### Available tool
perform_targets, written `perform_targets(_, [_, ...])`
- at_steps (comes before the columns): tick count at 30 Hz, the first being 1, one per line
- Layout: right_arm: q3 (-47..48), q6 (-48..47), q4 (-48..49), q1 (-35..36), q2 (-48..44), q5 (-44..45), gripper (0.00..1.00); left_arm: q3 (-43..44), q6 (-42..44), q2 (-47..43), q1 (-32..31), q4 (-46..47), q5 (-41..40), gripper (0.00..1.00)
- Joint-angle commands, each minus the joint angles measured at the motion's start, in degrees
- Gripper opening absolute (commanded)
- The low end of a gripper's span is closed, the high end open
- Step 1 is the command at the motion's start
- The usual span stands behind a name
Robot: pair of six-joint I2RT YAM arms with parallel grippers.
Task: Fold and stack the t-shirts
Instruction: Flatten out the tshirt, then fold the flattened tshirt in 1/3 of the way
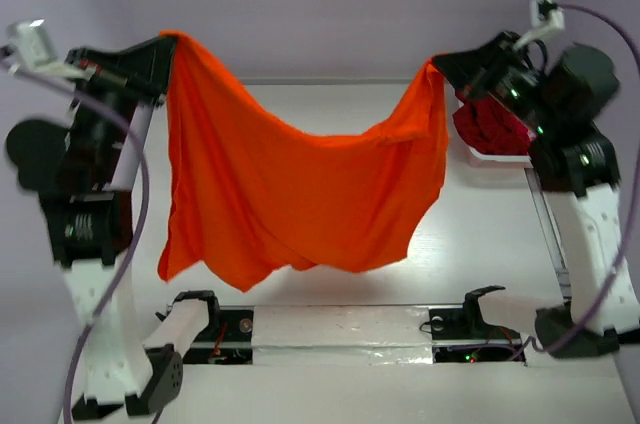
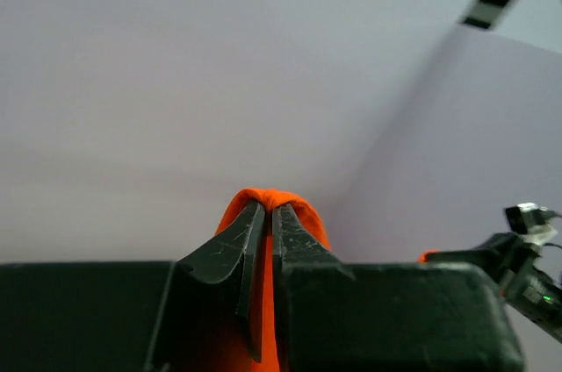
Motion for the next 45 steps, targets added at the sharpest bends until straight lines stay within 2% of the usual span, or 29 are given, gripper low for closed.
perform_targets(1, [7.9, -3.4, -2.0, 0.2, 10.9, 4.2, 0.00, -0.4, 3.7, 12.6, 0.2, -1.1, -5.9, 0.00])
perform_targets(5, [24.6, -6.6, -9.2, 0.2, 25.5, 7.4, 0.00, -0.1, 1.9, 22.4, 1.7, 2.3, -6.5, 0.00])
perform_targets(11, [40.5, -6.7, -13.1, -1.1, 46.3, 6.3, 0.00, 4.0, 0.2, 38.7, 3.8, 4.1, -7.7, 0.00])
perform_targets(13, [42.0, -6.4, -13.2, -2.2, 51.8, 5.6, 0.00, 4.8, 0.1, 43.9, 4.5, 4.6, -7.6, 0.00])
perform_targets(17, [38.8, -4.5, -7.8, -3.2, 56.2, 3.4, 0.00, 4.7, -1.3, 51.2, 5.1, 9.1, -7.1, 0.00])
perform_targets(22, [45.0, -4.5, -8.7, -4.4, 65.2, 2.0, 0.00, 7.1, -2.1, 58.5, 5.7, 11.1, -6.4, 0.00])
perform_targets(31, [45.9, -3.1, -6.5, -4.4, 70.3, -0.3, 0.00, 13.4, -0.9, 66.0, 5.7, 8.3, -7.5, 0.00])
perform_targets(45, [39.3, -4.8, -5.4, -4.4, 67.4, -1.8, 0.00, 14.1, -1.1, 68.6, 7.3, 4.3, -9.9, 0.00])
